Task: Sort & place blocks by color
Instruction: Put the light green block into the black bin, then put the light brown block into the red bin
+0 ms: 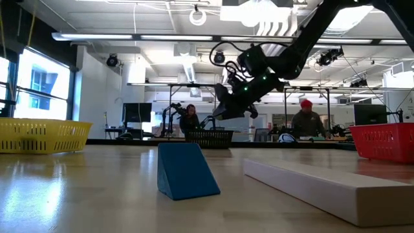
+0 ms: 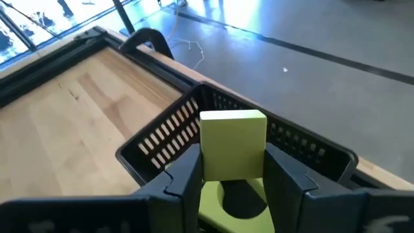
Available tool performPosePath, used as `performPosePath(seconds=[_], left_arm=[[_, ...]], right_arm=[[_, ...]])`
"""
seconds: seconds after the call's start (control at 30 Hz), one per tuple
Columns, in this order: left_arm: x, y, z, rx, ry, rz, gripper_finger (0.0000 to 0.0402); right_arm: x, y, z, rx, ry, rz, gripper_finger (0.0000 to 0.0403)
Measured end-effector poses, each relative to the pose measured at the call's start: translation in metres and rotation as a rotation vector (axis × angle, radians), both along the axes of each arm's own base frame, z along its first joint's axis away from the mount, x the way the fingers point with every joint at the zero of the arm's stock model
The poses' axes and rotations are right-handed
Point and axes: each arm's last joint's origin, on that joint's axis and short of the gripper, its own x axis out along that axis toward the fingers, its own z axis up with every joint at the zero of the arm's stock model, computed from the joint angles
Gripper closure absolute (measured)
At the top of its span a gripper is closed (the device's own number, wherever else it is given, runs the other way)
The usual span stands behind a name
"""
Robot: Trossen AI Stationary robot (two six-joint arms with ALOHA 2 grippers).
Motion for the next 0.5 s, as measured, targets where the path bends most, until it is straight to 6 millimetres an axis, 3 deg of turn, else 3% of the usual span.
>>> performPosePath(seconds=[0.33, 0.5], left_arm=[[-0.002, -0.03, -0.007, -0.083, -0.065, -0.04, 0.0197], [-0.007, -0.038, -0.013, -0.113, -0.023, 0.006, 0.0197]], right_arm=[[0.001, -0.001, -0.001, -0.009, 0.0, -0.005, 0.02], [0.001, -0.001, 0.001, -0.005, -0.03, -0.015, 0.0178]])
